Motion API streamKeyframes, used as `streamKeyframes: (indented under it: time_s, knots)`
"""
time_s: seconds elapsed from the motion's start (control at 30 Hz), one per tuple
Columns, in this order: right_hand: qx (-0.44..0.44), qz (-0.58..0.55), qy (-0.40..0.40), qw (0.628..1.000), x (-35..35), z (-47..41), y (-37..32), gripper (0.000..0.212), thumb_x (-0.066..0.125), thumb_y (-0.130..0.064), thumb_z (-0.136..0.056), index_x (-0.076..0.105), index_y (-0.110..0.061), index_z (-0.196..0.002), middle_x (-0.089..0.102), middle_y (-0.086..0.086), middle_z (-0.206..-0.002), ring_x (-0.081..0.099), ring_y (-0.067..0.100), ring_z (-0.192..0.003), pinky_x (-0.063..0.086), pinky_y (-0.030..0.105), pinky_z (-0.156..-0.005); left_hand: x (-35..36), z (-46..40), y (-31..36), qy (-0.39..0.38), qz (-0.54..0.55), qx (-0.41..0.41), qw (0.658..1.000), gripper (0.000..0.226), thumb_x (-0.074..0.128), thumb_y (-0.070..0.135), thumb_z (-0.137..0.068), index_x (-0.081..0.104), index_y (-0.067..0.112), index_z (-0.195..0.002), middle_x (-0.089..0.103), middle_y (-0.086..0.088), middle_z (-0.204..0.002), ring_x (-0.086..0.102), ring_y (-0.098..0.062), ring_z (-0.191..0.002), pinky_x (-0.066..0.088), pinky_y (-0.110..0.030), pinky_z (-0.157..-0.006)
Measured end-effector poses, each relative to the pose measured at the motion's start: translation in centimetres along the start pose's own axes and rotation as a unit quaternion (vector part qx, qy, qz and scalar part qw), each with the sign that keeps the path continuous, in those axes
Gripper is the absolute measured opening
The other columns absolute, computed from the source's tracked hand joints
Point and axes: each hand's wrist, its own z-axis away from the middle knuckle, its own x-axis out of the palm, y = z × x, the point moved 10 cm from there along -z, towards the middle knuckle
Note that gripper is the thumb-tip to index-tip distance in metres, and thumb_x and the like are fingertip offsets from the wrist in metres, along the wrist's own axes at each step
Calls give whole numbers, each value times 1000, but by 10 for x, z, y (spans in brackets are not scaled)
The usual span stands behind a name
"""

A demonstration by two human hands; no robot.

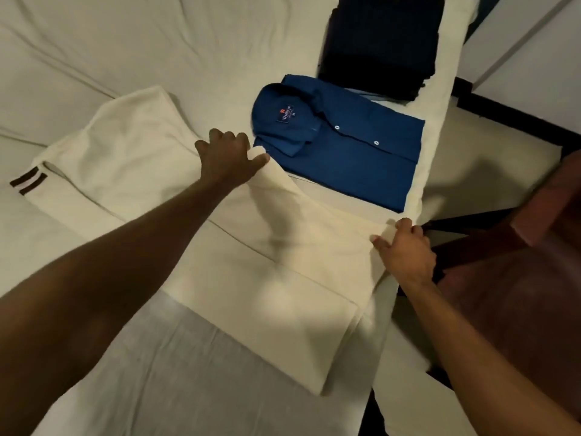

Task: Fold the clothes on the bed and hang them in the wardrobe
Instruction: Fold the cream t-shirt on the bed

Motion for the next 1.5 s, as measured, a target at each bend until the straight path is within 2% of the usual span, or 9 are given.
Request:
streamKeyframes:
  time_s: [0.17,0.23,0.33,0.53,0.73,0.87,1.03,1.17,1.5]
  knots:
    - [147,-300,26,942,-3,-19,40,5,66,-19,-90,65,-18,-95,69,14,-109,62,31,-94,51,40,-88,8,-29,-11,-19,193,-127,973,39,60,49,-92,64,24,-121,64,-1,-125,51,-28,-126,29,-44,-107]
    - [213,-401,22,891,5,-22,54,13,73,-22,-85,61,-19,-83,70,10,-102,60,24,-84,54,42,-91,6,-28,-16,-2,222,-141,965,37,63,50,-90,65,25,-118,65,0,-121,53,-26,-124,32,-44,-108]
    - [224,-393,38,891,8,-24,58,15,77,-24,-84,66,-17,-91,67,0,-93,64,23,-91,54,43,-93,5,-25,-16,7,225,-132,965,30,63,47,-91,66,25,-111,67,0,-114,55,-27,-118,35,-44,-104]
    - [184,-404,36,895,10,-33,48,23,73,-19,-88,70,-13,-110,64,-3,-96,61,17,-95,49,28,-94,6,-28,-8,-9,251,-92,964,21,62,28,-89,62,27,-110,66,2,-105,58,-28,-113,43,-46,-104]
    - [113,-428,75,893,-13,-13,41,18,60,-16,-88,60,-27,-74,63,-5,-78,55,13,-73,53,40,-78,-22,-16,1,-13,275,5,961,31,57,28,-79,68,43,-104,68,11,-98,62,-19,-103,46,-48,-100]
    - [-28,-472,67,879,-33,44,25,21,57,-8,-83,60,-26,-71,59,-4,-80,52,6,-74,43,26,-73,-44,38,-21,35,266,72,961,18,56,28,-78,65,35,-92,71,9,-95,65,-13,-94,50,-47,-91]
    - [-246,-220,-26,944,12,115,-10,9,57,-16,-72,66,-16,-75,53,-6,-81,50,14,-83,42,27,-65,-23,135,-85,52,182,49,981,24,56,23,-70,70,23,-89,58,12,-80,54,-25,-104,38,-44,-90]
    - [-345,-14,-27,938,50,142,-32,9,57,-22,-69,58,-20,-78,54,-4,-85,49,17,-87,41,26,-50,17,158,-105,0,128,53,990,25,57,25,-63,70,23,-84,65,10,-83,55,-32,-102,39,-46,-85]
    - [-404,83,16,911,48,167,-48,29,47,-32,-70,65,-15,-86,63,0,-84,56,21,-82,45,26,-49,27,165,-117,-49,228,3,972,18,53,34,-74,69,34,-83,64,15,-85,55,-22,-99,47,-45,-89]
